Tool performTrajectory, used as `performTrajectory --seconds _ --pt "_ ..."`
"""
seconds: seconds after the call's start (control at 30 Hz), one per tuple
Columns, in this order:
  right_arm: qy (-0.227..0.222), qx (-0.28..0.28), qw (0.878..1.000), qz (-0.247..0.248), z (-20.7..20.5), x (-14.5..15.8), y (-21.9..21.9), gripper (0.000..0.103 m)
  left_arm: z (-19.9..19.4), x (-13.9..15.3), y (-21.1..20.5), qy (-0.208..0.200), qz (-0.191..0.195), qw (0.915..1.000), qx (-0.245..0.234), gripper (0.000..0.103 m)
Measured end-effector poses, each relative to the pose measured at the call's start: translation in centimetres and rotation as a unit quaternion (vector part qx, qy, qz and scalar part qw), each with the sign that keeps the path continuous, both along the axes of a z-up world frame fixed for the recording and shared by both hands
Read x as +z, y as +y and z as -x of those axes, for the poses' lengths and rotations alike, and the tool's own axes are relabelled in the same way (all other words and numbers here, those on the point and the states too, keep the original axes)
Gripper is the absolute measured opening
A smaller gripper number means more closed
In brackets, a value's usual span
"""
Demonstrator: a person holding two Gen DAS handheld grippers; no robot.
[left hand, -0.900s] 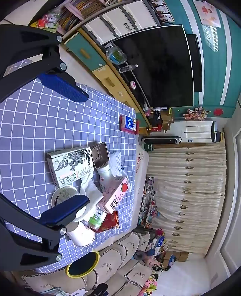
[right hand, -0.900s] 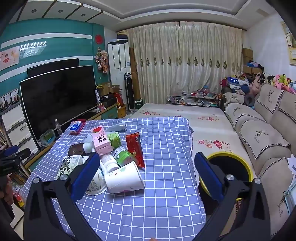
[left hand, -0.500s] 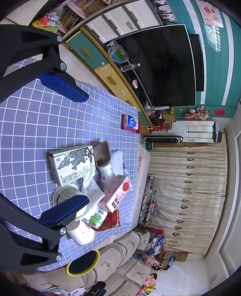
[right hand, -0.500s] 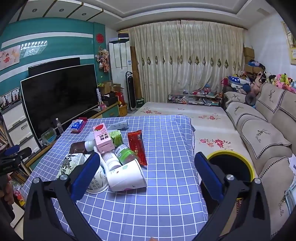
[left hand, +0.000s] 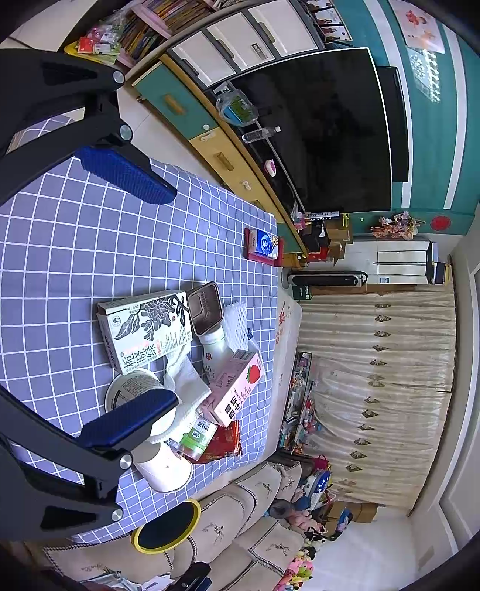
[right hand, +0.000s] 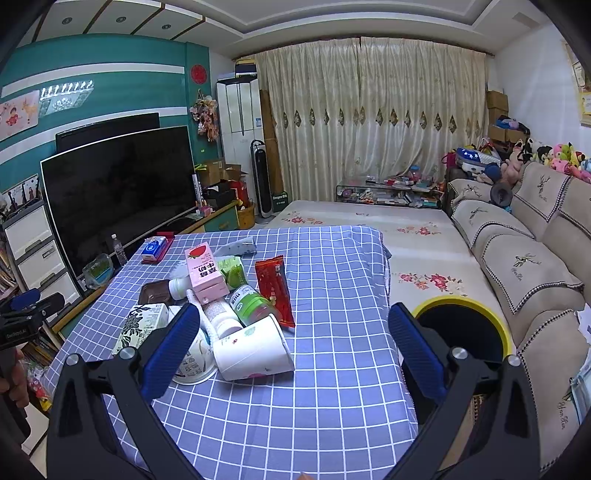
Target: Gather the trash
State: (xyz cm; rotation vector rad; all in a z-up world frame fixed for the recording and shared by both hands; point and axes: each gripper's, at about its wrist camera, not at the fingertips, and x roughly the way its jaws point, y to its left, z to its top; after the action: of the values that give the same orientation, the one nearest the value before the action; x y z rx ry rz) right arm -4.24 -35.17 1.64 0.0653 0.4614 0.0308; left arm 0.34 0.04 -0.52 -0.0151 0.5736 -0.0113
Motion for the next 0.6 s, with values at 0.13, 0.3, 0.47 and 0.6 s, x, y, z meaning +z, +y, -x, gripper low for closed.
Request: performTrajectory --seconds 0.13,0.3,0.47,0.6 --pt "0.001 0.0 1.0 -0.001 -0.2 -0.4 0.0 0.097 0.0 0.0 0.0 0.0 0.0 1.0 0.0 0.099" --pt "0.002 0.0 1.0 -0.001 -0.2 -0.5 0.0 0.097 0.1 0.0 -0.3 0.001 -0.004 1.0 0.0 0.099" --pt "0.003 0.0 1.0 -0.002 -0.3 -0.8 0.0 0.097 0.1 0.0 -0.4 0.001 -0.004 1.0 -0.001 0.099" --pt "0.006 0.001 1.0 -0.002 -0.6 -1.3 0.0 0.097 0.1 -0.1 -0.3 0.002 -0.004 1.0 -0.001 0.099"
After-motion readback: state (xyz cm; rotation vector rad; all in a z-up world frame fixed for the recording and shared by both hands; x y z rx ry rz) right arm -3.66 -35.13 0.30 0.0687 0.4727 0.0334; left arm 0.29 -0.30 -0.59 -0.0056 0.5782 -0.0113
